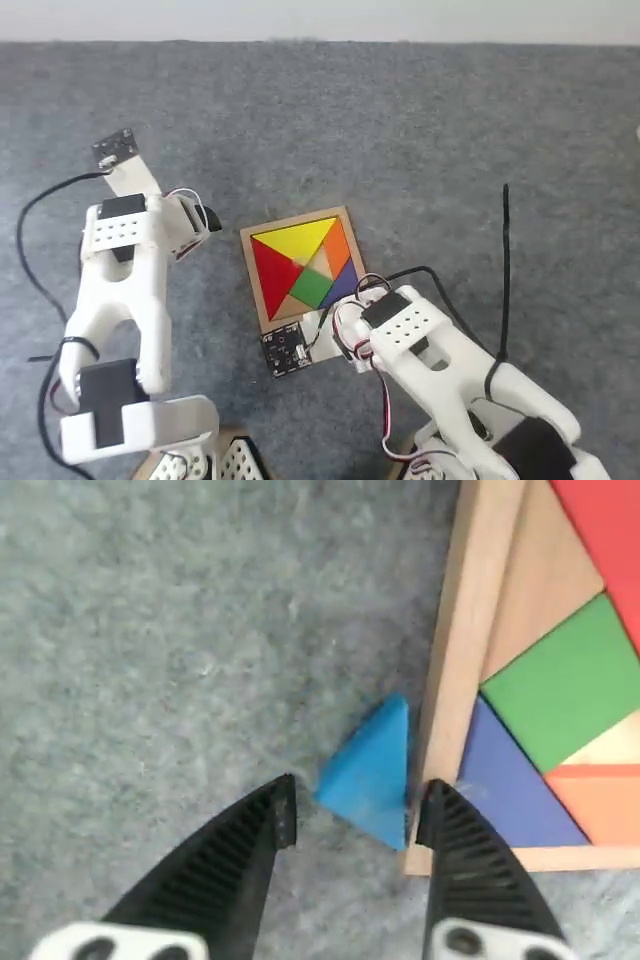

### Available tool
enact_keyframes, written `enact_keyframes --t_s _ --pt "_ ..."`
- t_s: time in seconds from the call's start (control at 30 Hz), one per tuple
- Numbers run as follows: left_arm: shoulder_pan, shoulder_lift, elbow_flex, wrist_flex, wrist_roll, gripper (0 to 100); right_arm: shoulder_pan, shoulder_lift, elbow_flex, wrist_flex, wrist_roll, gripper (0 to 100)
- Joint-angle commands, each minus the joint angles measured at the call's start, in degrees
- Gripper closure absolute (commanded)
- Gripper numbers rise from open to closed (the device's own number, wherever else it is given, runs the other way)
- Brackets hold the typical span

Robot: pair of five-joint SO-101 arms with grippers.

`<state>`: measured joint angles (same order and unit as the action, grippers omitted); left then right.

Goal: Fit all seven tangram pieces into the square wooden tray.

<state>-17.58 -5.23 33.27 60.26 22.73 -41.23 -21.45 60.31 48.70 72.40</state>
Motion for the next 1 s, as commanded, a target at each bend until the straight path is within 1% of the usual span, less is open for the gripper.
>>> enact_keyframes --t_s 0.0,0.07,0.3,0.37,0.5,0.67,0.83,0.9,0.97 --pt "0.0 -0.9 -1.1 -0.1 0.4 73 -0.7 1.5 -1.0 2.2 -0.1 80.5" --pt "0.0 -0.9 -1.1 -0.1 0.4 73 -0.8 1.5 -0.9 2.6 -0.1 80.5" --pt "0.0 -0.9 -1.1 -0.1 0.4 73 -5.3 1.5 -0.4 5.5 -0.4 80.5" --pt "0.0 -0.9 -1.1 -0.1 0.4 73 -5.6 1.5 -0.4 5.9 -0.4 80.5" --pt "0.0 -0.9 -1.1 -0.1 0.4 73 -4.2 1.9 -0.6 4.9 -0.3 80.5" --pt "0.0 -0.9 -1.1 -0.1 0.4 73 -0.7 2.2 -0.8 2.5 0.0 80.5" --pt "0.0 -0.9 -1.1 -0.1 0.4 73 0.0 2.2 -0.8 2.3 1.1 80.6" --pt "0.0 -0.9 -1.1 -0.1 0.4 73 0.0 2.2 -0.8 2.2 1.0 82.4" --pt "0.0 -0.9 -1.1 -0.1 0.4 73 -0.2 2.2 -0.8 2.2 0.9 86.8"
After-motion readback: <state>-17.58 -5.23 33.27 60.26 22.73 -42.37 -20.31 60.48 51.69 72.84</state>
